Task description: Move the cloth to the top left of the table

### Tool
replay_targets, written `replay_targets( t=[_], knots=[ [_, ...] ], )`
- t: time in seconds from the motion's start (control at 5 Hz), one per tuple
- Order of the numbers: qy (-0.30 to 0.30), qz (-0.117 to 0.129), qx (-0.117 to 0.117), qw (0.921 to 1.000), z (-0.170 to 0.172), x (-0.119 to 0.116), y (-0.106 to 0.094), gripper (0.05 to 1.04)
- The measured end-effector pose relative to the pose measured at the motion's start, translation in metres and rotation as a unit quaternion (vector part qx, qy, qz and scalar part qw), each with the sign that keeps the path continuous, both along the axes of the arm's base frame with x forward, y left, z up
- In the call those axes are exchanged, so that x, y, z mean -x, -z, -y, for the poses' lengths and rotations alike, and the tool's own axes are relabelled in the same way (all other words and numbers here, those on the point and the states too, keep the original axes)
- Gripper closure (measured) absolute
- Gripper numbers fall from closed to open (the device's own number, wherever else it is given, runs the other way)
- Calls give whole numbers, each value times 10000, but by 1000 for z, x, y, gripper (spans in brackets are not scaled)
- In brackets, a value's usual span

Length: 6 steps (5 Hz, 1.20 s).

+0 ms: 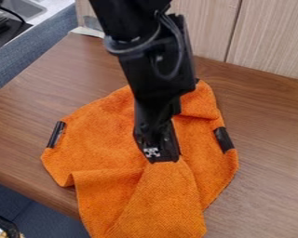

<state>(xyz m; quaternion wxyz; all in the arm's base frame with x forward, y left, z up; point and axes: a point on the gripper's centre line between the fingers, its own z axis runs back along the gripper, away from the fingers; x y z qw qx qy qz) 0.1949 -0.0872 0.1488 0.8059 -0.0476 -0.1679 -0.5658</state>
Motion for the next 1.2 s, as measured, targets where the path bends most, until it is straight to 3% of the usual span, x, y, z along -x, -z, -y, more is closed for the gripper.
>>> replay_targets(
  t=[0.2, 0.6, 0.8, 1.0, 1.2],
  knots=[
    [-7, -94, -11, 10000, -1, 2, 5, 84],
    [-772, -301, -97, 9965, -48, -13, 23, 84],
    [-1080, -480, -318, 9925, -66, -25, 44, 84],
    [-1257, -768, -684, 9867, -75, -45, 75, 84],
    [-1173, -689, -842, 9871, -72, -51, 102, 84]
  ],
)
